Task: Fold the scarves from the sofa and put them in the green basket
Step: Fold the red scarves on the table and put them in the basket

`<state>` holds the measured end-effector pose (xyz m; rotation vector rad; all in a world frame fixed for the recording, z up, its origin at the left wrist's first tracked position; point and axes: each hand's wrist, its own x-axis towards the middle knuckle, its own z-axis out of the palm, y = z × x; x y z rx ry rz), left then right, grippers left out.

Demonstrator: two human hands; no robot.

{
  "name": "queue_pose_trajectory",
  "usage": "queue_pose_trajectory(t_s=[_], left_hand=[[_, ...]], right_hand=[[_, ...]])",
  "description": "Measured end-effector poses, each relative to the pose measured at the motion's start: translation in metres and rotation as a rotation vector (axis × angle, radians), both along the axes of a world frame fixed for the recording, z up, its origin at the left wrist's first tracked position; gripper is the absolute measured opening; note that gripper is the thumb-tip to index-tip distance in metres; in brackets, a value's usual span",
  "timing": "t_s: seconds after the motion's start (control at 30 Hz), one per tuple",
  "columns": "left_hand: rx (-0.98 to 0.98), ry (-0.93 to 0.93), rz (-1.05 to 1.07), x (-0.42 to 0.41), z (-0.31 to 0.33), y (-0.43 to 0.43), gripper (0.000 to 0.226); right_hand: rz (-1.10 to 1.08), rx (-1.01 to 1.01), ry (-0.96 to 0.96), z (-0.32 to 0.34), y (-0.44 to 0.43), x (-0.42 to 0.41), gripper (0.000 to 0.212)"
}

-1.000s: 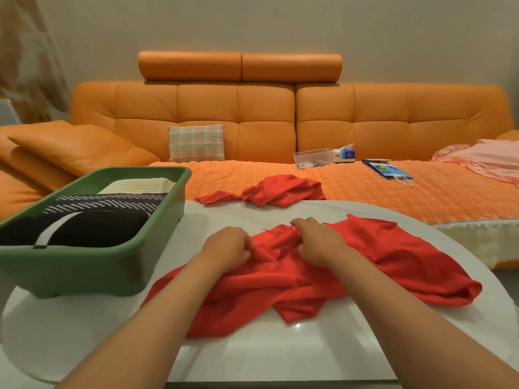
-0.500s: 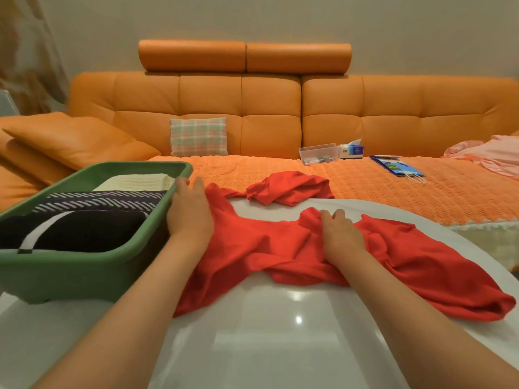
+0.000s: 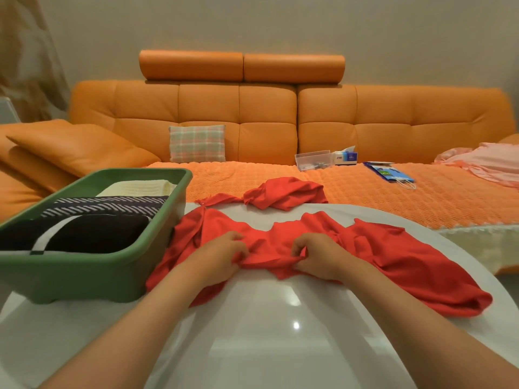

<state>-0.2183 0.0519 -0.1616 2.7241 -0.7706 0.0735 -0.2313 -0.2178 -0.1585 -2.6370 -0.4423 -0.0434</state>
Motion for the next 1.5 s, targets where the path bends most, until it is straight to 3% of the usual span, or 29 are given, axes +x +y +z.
queue_pose_trajectory(t_s=[0.1, 0.17, 0.2, 0.27, 0.37, 0.43, 0.5, 0.57, 0.6, 0.67, 0.77, 0.87, 1.0, 1.07, 1.17, 1.27, 1.4, 1.47, 1.5], left_hand=[[-0.116, -0.369, -0.057, -0.005, 0.004, 0.008, 0.026], [-0.199, -0.463, -0.127, -0.012, 0.015, 0.010, 0.027], [-0.208, -0.425, -0.143, -0.018, 0.023, 0.009, 0.026], [-0.160, -0.093, -0.113, -0.032, 0.036, 0.005, 0.023], [-0.042, 0.593, -0.070, -0.050, 0.045, 0.000, 0.028], [-0.074, 0.663, -0.046, -0.054, 0.044, -0.007, 0.027], [-0.134, 0.380, -0.005, -0.044, 0.041, -0.017, 0.024], [-0.188, 0.079, 0.028, -0.025, 0.034, -0.028, 0.020], [-0.198, 0.016, 0.037, -0.017, 0.030, -0.033, 0.020], [-0.139, 0.040, 0.028, -0.001, 0.017, -0.042, 0.029], [0.080, 0.253, 0.110, 0.015, -0.004, -0.048, 0.054], [0.304, 0.345, 0.392, 0.032, -0.011, -0.045, 0.069], [0.462, 0.218, 0.571, 0.041, -0.012, -0.049, 0.070], [0.449, 0.050, 0.516, 0.041, -0.009, -0.060, 0.059], [0.186, -0.145, 0.214, 0.040, -0.003, -0.087, 0.057], [0.009, 0.059, -0.051, 0.029, -0.002, -0.114, 0.055], [0.204, 0.276, -0.127, 0.019, -0.007, -0.132, 0.052], [0.111, 0.233, -0.126, 0.016, -0.002, -0.141, 0.041], [0.057, 0.192, -0.127, 0.014, -0.002, -0.147, 0.040]], right_hand=[[-0.073, 0.064, -0.196, 0.007, -0.013, -0.002, 0.029], [-0.068, 0.066, -0.232, 0.019, -0.016, -0.008, 0.035], [-0.051, 0.052, -0.197, 0.027, -0.016, -0.012, 0.037], [0.014, 0.002, 0.020, 0.043, -0.014, -0.023, 0.036], [0.169, 0.005, 0.609, 0.059, -0.012, -0.043, 0.022], [0.181, 0.076, 0.787, 0.061, -0.011, -0.049, 0.004], [0.070, 0.171, 0.583, 0.055, -0.013, -0.039, 0.019], [-0.117, 0.257, 0.258, 0.045, -0.013, -0.023, 0.015], [-0.178, 0.230, 0.108, 0.038, -0.013, -0.015, 0.011], [-0.170, 0.053, -0.020, 0.023, -0.014, -0.006, 0.027], [-0.125, -0.185, 0.175, 0.000, -0.019, 0.004, 0.059], [-0.287, -0.452, 0.211, -0.018, -0.036, 0.018, 0.068], [-0.436, -0.509, 0.136, -0.025, -0.053, 0.033, 0.068], [-0.441, -0.498, 0.046, -0.023, -0.055, 0.034, 0.062], [-0.546, -0.462, -0.050, -0.013, -0.057, 0.029, 0.058], [-0.814, -0.421, 0.123, 0.004, -0.070, 0.013, 0.082], [-0.993, -0.308, 0.388, 0.002, -0.098, -0.016, 0.118], [-1.005, -0.174, 0.432, 0.000, -0.106, -0.021, 0.108], [-0.986, -0.139, 0.418, 0.000, -0.108, -0.020, 0.093]])
